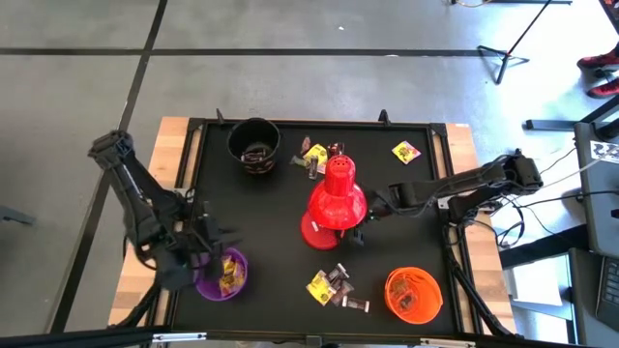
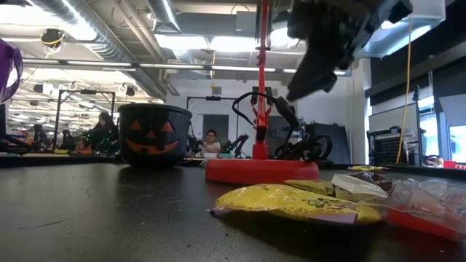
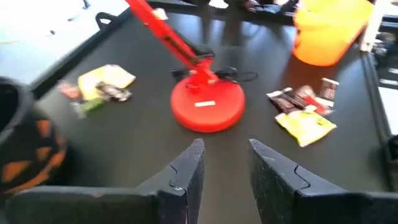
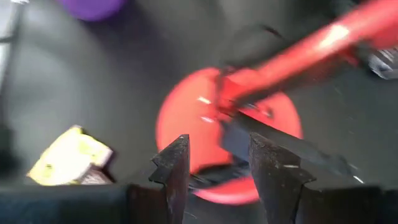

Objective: Organize candy in baskets
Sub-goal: Put the yellow candy into the violet bucket

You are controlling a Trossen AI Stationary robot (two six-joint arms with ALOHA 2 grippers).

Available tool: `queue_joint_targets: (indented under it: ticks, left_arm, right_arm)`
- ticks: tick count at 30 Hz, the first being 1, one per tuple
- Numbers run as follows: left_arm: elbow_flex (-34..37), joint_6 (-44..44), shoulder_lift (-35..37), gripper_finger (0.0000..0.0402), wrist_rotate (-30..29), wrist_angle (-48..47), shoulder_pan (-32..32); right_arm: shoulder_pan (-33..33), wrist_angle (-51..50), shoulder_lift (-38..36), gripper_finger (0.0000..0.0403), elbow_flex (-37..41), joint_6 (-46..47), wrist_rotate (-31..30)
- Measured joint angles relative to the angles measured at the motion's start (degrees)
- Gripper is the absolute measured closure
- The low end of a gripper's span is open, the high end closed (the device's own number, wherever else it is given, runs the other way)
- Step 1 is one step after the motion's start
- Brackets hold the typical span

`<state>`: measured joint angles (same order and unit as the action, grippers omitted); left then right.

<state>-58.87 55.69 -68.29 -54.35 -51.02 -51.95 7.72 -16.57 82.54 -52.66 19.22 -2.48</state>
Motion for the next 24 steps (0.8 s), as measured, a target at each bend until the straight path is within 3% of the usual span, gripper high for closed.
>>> queue_joint_targets:
  ticks: [7, 10, 14, 24]
  left_arm:
    - [0.00, -29.49, -0.37, 0.0292, 15.48, 25.18, 7.20]
    - [0.00, -38.81, -0.37, 0.0292, 17.80, 30.51, 8.61]
    - [0.00, -43.78, -0.26, 0.0292, 17.76, 31.18, 9.78]
    - [0.00, -44.49, -0.26, 0.0292, 17.10, 31.43, 9.89]
  right_arm:
    - [-1.43, -5.04, -2.37, 0.0244, 0.02, 1.49, 0.50]
    - [-1.34, -7.85, -4.65, 0.0244, 0.02, 1.50, 0.50]
    - [-1.33, -10.55, -8.94, 0.0244, 0.02, 2.26, -0.55]
    - [-1.33, -14.06, -16.63, 0.0244, 0.02, 2.40, -6.98]
